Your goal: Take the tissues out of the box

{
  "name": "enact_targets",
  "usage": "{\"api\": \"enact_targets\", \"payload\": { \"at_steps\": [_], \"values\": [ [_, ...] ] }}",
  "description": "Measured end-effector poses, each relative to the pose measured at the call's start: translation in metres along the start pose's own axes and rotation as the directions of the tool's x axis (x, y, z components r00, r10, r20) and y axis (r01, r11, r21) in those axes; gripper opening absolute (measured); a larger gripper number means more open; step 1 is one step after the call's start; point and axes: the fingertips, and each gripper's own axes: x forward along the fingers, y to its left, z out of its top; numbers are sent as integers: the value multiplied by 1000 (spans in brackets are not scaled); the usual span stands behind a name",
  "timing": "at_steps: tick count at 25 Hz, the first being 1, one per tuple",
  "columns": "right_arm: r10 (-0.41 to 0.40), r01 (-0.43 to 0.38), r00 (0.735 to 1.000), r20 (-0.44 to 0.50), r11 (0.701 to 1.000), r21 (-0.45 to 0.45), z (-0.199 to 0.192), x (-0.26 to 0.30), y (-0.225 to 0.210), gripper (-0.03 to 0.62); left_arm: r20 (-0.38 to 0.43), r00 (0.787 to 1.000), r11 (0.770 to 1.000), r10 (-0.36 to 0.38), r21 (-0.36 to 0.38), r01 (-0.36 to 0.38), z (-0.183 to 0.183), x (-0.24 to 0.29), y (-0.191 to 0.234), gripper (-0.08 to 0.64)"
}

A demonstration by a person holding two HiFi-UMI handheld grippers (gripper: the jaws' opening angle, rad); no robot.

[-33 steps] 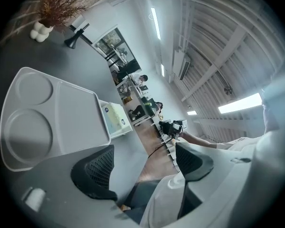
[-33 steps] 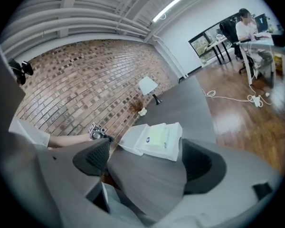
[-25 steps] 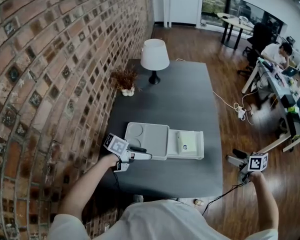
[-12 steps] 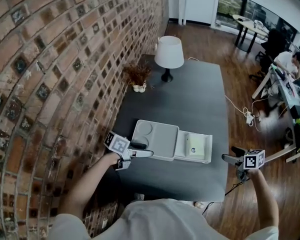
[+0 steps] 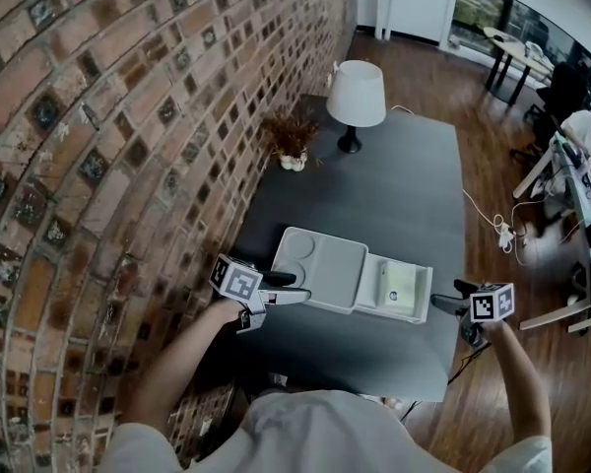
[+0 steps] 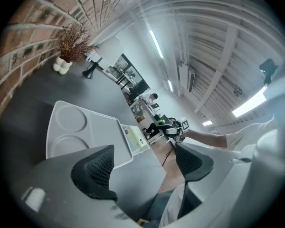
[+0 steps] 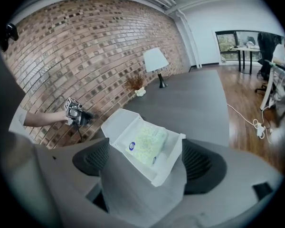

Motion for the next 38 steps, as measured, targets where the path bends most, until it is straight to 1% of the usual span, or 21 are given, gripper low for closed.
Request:
{"api": "enact_targets", "payload": {
  "at_steps": [3,6,9,11,14,22,25,28,32,38],
  "values": [
    [5,-5,999,-45,1000,11,-2,18,-2,477,17,1000,1000,2,3,-2,-1,0,-5,391],
    [-11,12,997,-77,1000,15,-2,32,-6,477,56,998,1000,8,-9,-8,2,0,-7,392],
    [-11,14,994,-106,999,29,-3,46,-7,477,87,996,999,33,-7,-32,4,-1,-7,393],
    [-5,10,993,-119,999,39,-3,56,-7,477,97,995,999,40,-8,-39,4,0,-7,392],
    [-5,12,991,-136,999,52,-3,68,-6,477,123,992,999,34,-26,-31,3,3,-8,391],
    [-23,44,985,-174,992,118,-6,97,-10,477,162,985,998,52,-52,-44,-2,9,-7,391],
    [-27,51,982,-184,990,129,-8,108,-10,479,173,983,997,57,-53,-48,-2,7,-8,391],
    [-38,66,978,-204,989,133,-10,119,-10,483,170,982,996,79,-46,-72,-6,6,-6,391],
    [-61,98,974,-216,982,163,-11,131,-13,489,182,978,994,105,-34,-100,-8,5,-4,391],
    [-102,143,966,-238,976,165,-13,146,-18,491,239,959,988,152,-25,-150,-2,-3,0,391]
  ]
}}
